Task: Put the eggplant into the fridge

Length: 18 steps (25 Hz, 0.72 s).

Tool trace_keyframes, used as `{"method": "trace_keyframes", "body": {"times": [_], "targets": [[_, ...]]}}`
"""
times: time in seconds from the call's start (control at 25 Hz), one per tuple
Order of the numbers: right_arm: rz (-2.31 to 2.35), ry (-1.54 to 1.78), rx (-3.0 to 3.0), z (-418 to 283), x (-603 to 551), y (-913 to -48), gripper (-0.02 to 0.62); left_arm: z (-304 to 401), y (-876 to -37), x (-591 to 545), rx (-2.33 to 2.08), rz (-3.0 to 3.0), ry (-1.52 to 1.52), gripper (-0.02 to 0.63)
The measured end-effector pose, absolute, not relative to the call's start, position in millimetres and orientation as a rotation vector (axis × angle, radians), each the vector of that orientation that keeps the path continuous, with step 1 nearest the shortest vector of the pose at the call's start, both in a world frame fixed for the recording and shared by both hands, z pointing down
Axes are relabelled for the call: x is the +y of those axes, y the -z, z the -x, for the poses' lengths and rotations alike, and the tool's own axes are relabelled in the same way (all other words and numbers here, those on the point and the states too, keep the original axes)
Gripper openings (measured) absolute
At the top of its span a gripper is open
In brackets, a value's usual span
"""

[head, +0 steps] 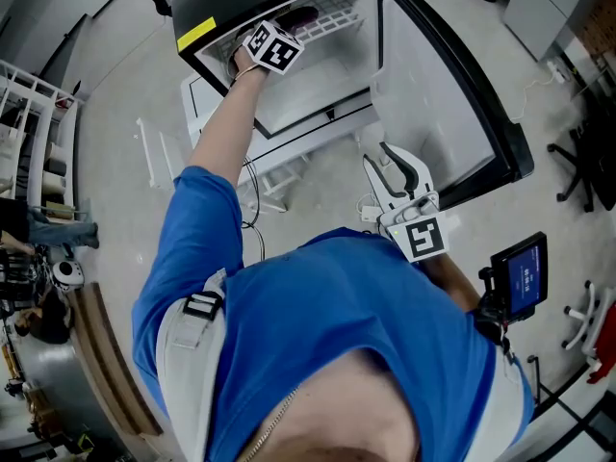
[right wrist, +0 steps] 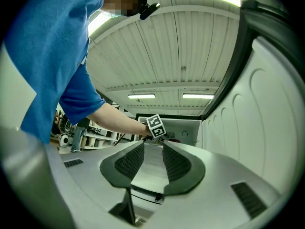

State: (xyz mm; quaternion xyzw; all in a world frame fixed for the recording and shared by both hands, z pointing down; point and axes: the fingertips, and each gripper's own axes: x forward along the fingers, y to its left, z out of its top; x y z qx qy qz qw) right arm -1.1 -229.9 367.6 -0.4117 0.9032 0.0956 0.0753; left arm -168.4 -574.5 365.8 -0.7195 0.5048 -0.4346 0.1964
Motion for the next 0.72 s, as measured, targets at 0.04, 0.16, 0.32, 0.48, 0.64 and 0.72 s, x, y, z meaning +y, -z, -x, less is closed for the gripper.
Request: {"method": "trace_keyframes", "body": {"times": [0.04,0.16,0.32,0.48,0.64,0.72], "targets": [[1.232,-0.289,2.710,1.3,-229.5,-367.8,0.127,168.0,-365.1,-573.1,1.416,2.017,1.212,0.198],[1.229,-0.284,2.706,1.6,-228.7,-367.2,0.129,167.4,-366.0,-569.0,1.412,2.022,1.213,0.198],[1.224,-0.285,2.703,2.7,-228.3,-365.6,0.129,170.4,-368.6,-566.5,1.411,2.020,1.221,0.198],[1.227,-0.278,2.701,2.9,-228.4,-366.8,0.127,170.2,-371.2,-567.1,1.404,2.025,1.218,0.198],[1.233,-0.270,2.701,1.6,-229.9,-368.6,0.127,169.1,-373.8,-568.1,1.400,2.027,1.217,0.198],[1.232,-0.269,2.701,1.4,-229.8,-368.8,0.127,168.1,-373.7,-566.9,1.402,2.032,1.205,0.198]]}}
